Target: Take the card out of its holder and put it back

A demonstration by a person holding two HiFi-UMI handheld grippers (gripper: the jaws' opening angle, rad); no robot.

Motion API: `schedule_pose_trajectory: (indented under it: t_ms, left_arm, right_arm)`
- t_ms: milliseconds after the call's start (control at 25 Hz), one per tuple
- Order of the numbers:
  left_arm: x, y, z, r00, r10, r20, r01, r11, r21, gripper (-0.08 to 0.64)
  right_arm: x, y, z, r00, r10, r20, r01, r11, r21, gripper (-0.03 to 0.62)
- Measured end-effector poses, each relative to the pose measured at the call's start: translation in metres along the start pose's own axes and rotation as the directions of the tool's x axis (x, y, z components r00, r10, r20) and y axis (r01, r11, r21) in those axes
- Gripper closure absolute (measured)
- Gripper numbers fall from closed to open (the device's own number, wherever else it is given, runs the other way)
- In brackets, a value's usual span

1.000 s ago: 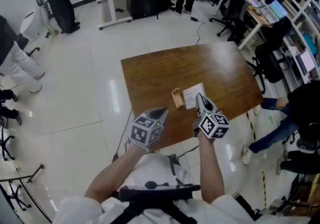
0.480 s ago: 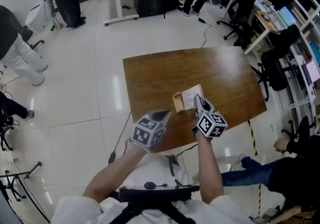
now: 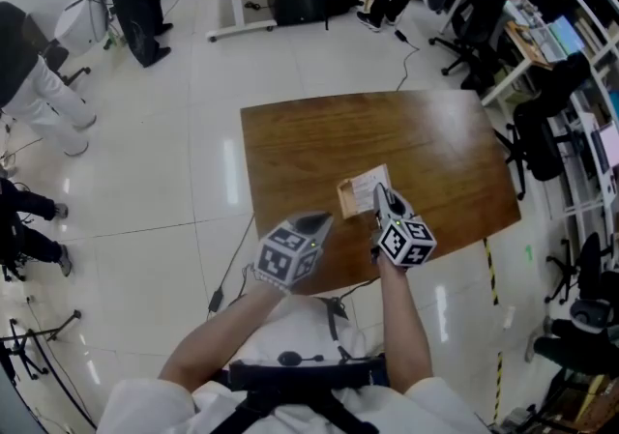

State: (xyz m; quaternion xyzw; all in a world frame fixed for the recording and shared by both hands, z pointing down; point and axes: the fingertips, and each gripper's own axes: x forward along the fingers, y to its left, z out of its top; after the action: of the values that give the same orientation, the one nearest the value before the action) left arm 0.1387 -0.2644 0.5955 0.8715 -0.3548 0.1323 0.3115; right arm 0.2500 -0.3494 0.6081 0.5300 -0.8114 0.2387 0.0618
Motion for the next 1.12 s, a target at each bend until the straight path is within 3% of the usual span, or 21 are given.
schedule_pose_trajectory:
  t_ms: [1120]
  left_arm:
    - [0.006, 0.013, -0.001, 1.0, 0.003, -0.011, -0.003, 0.999, -0.038, 0.569]
  right_arm:
    - [0.006, 0.0, -0.008, 1.0, 0.003, -0.012, -0.002, 1.0, 0.011, 0.571]
